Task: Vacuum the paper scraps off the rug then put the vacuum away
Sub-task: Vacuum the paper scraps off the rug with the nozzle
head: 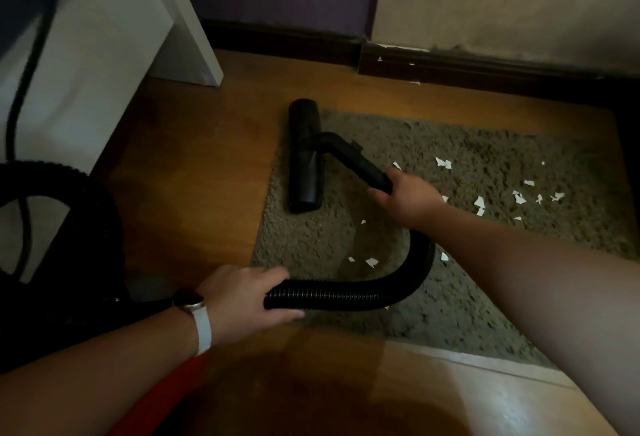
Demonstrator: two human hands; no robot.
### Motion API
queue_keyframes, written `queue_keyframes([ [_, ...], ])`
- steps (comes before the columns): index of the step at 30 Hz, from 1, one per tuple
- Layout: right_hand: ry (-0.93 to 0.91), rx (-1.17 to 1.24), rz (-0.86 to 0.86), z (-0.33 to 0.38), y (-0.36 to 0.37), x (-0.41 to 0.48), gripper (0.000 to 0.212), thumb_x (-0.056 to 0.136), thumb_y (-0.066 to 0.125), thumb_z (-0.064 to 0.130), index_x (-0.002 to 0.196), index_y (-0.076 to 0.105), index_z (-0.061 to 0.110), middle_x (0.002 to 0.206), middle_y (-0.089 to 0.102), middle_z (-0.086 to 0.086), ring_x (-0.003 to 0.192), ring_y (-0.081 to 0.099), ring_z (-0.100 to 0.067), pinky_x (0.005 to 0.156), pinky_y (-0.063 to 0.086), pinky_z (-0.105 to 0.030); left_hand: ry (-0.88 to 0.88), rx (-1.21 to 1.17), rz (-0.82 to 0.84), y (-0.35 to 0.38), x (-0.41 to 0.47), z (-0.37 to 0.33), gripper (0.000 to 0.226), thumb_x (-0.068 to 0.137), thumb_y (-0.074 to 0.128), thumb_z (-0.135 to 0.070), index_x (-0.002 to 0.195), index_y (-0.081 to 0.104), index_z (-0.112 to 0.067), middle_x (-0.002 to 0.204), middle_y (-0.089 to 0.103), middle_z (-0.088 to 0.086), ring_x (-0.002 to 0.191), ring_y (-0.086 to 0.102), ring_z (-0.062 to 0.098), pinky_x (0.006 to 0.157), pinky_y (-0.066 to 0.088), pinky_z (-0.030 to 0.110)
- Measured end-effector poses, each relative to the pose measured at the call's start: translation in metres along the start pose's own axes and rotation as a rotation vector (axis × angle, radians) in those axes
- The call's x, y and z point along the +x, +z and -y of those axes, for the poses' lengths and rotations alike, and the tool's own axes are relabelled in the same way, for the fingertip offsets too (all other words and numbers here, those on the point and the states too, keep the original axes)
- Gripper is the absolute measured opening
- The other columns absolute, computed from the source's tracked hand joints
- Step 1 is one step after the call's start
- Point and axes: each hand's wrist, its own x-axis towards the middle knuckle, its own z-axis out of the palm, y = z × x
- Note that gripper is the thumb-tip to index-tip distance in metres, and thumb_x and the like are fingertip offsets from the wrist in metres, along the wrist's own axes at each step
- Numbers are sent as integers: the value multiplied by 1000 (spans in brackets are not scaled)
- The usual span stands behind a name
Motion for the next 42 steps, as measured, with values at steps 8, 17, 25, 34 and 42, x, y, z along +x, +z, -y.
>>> queue_keyframes([
  [8,41,-78,27,-10,0,0,42,98,49,52,125,49,19,89,59,-3,82,63,-27,72,55,-40,-20,4,5,7,8,8,87,64,9,-96,109,56,-38,84,61,-14,73,61,5,59,52,29],
  [17,266,21,-33,-69,-4,-35,37,96,52,51,117,50,21,86,62,-4,75,64,-24,70,57,-40,-17,48,81,7,25,-15,84,64,19,-96,115,53,-39,87,61,-17,77,60,2,65,50,24],
  [25,300,84,-116,-84,-1,-62,33,97,49,56,110,47,25,81,59,0,73,61,-22,64,49,-34,70,38,43,11,25,-24,85,64,15,-93,113,56,-38,90,65,-16,77,62,2,64,50,23],
  [34,47,-46,-45,-24,-9,-33,36,97,50,54,114,50,22,83,59,-1,75,62,-25,63,51,-35,63,45,39,2,3,-17,82,66,18,-91,115,56,-38,93,65,-15,79,60,2,56,36,14],
  [42,35,-77,54,-16,-2,-17,43,98,50,50,127,49,17,87,55,-2,83,60,-28,68,47,-35,20,31,83,-3,-1,-10,81,67,21,-95,112,56,-36,88,61,-16,77,59,3,63,50,25],
])
